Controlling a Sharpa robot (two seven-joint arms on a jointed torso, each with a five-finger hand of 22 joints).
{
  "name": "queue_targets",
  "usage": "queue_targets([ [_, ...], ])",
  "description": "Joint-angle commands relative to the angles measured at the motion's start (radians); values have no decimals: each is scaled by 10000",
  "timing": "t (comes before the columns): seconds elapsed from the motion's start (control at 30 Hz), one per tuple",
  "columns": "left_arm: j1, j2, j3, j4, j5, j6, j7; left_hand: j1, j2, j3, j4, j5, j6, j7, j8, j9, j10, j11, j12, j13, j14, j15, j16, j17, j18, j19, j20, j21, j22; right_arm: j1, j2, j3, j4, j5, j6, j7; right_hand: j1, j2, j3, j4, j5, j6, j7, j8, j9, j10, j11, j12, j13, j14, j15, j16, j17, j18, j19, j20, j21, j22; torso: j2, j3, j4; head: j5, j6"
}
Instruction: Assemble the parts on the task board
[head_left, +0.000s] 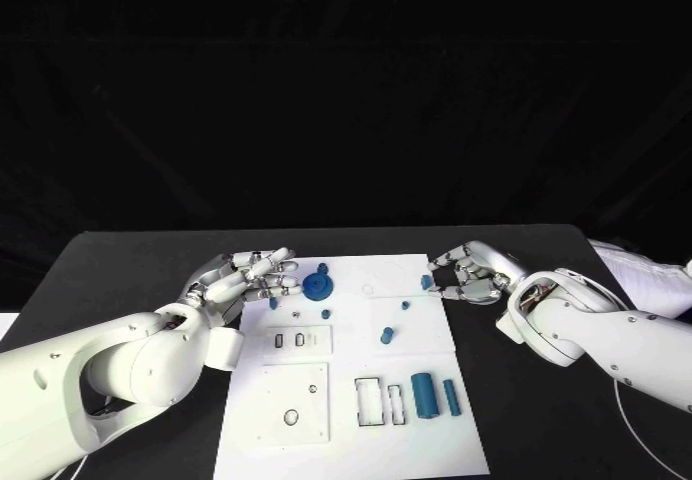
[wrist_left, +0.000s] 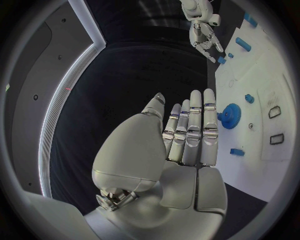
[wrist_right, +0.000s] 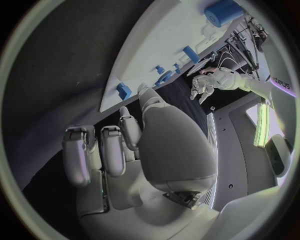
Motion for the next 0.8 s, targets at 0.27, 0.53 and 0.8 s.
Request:
queue_targets([
  [0.27, 5, 76, 5, -20, 8, 230, 31, 107, -10, 6, -69, -47, -40, 10, -33, 0, -53, -14, -55, 3, -36, 24, -31, 9, 98, 58, 18, -55, -15, -41, 290, 4, -495, -21, -1, 109, 344, 342, 252, -266, -380, 279, 18, 34, 0, -31, -14, 66, 55, 738, -42, 69, 1106, -150, 101, -63, -10, 1382, -4, -31, 41, 3, -69],
  [0.53, 3, 88, 5, -39, 8, 237, 26, 107, -10, 6, -69, -47, -40, 10, -33, 0, -53, -14, -55, 3, -36, 24, -31, 9, 98, 58, 18, -55, -15, -46, 541, 4, -674, -36, 100, 153, 385, 507, 469, -398, -493, 686, -53, 133, 32, 5, -69, 134, 102, 745, -81, 87, 1145, -156, 123, -88, 2, 1414, -18, -39, 15, 26, -134],
  [0.8, 3, 97, 5, -45, 8, 249, 19, 107, -10, 6, -69, -47, -40, 10, -33, 0, -53, -14, -55, 3, -36, 24, -31, 9, 98, 58, 18, -55, -15, -47, 669, 4, -695, -38, 217, 153, 355, 504, 492, -422, -540, 764, -74, 138, 30, 18, -86, 161, 121, 747, -96, 92, 1156, -159, 131, -100, 7, 1426, -23, -42, 13, 18, -158],
])
